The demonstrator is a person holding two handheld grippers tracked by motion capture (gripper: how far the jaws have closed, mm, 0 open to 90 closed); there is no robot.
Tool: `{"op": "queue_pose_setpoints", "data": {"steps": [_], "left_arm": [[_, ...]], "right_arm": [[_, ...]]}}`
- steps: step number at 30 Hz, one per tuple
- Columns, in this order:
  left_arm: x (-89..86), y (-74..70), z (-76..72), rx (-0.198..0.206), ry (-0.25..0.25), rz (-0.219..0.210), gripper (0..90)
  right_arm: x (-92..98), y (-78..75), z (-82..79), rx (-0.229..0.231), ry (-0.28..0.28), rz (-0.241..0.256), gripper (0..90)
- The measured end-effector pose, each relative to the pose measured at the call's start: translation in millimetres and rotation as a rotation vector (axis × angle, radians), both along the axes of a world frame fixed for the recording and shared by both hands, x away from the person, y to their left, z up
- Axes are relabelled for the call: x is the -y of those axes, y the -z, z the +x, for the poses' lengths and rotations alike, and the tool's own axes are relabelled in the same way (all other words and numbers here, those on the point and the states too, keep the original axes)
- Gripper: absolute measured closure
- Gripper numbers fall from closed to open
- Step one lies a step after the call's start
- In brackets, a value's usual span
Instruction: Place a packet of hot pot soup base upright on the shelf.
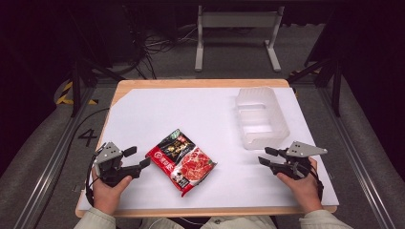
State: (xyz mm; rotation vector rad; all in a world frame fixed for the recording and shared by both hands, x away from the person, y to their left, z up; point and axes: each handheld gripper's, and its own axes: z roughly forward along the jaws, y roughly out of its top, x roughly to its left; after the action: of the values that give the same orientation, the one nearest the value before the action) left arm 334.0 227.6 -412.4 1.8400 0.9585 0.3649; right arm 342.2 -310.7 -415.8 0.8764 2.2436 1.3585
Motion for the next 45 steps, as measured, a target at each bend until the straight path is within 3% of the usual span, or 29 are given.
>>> {"op": "queue_pose_setpoints", "data": {"steps": [5, 8, 12, 17, 22, 27, 29, 33, 39, 45], "left_arm": [[4.2, -4.7, -0.1, 0.005, -0.004, 0.0, 27.5], [7.3, -10.0, 5.6, -0.006, -0.011, -0.043, 27.4], [12.5, -13.1, 13.9, 0.004, -0.014, -0.022, 27.5], [12.7, -15.1, 20.8, 0.001, -0.027, -0.045, 27.4], [15.0, -16.9, 34.1, 0.004, -0.037, -0.036, 27.1], [19.1, -9.8, 44.8, -0.042, -0.023, -0.048, 26.8], [19.7, -4.4, 49.4, -0.063, -0.015, -0.046, 26.8], [22.1, 2.0, 54.8, -0.09, -0.031, -0.051, 26.8], [24.0, 8.2, 59.1, -0.099, -0.024, -0.023, 26.5], [23.5, 17.5, 64.1, -0.155, -0.035, 0.001, 26.3]], "right_arm": [[-3.0, 0.5, 1.8, -0.001, -0.005, -0.012, 48.9], [-4.0, 1.5, 4.1, -0.005, 0.003, -0.011, 46.9], [-4.0, 2.4, 6.4, -0.011, 0.017, -0.009, 44.9], [-4.7, 3.5, 5.4, -0.011, 0.012, -0.019, 44.1], [-4.2, 3.9, 5.7, -0.014, 0.033, -0.016, 40.5], [-5.3, 4.9, 5.8, -0.019, 0.027, -0.024, 40.6], [-5.2, 5.9, 6.8, -0.04, 0.016, -0.02, 40.7], [-4.7, 7.5, 7.8, -0.06, 0.018, -0.025, 40.4], [-5.6, 7.5, 7.0, -0.055, 0.012, -0.03, 40.3], [-5.5, 7.9, 7.1, -0.054, 0.01, -0.036, 40.3]]}}
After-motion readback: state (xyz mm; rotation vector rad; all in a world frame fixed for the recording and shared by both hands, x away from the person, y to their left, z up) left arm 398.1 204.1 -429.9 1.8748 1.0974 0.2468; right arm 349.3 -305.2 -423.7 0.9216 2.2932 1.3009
